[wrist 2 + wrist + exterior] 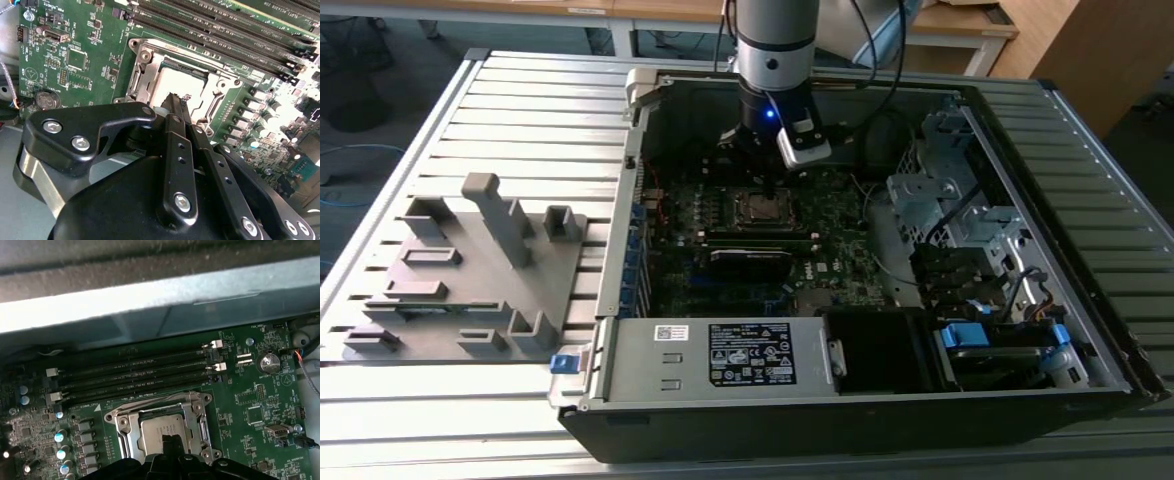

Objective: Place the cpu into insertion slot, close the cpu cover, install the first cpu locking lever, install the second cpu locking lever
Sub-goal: 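Install the first cpu locking lever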

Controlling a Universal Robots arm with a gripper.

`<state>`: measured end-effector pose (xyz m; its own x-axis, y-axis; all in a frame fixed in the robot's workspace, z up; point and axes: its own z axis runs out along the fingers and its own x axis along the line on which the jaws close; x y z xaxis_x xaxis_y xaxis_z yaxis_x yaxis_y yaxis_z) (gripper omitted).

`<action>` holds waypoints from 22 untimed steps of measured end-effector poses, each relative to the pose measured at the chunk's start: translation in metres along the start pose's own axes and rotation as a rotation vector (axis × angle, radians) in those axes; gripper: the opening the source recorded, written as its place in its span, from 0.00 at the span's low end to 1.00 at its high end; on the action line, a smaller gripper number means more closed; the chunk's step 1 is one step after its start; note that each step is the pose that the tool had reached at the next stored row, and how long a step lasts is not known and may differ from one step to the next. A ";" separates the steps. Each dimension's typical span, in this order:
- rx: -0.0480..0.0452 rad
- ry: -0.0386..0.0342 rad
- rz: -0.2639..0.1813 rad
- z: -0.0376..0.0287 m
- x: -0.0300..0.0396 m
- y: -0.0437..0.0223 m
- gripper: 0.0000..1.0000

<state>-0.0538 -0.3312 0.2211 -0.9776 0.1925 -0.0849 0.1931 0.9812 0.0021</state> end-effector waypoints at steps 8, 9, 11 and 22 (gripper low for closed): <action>-0.0003 -0.0002 0.000 -0.0081 -0.0007 0.0000 0.10; -0.0003 -0.0001 0.000 -0.0081 -0.0007 0.0000 0.10; -0.0003 -0.0001 0.000 -0.0082 -0.0007 0.0001 0.10; 0.0014 0.0069 0.000 -0.0086 -0.0008 0.0000 0.10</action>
<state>-0.0538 -0.3312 0.2298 -0.9782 0.1925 -0.0780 0.1930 0.9812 0.0007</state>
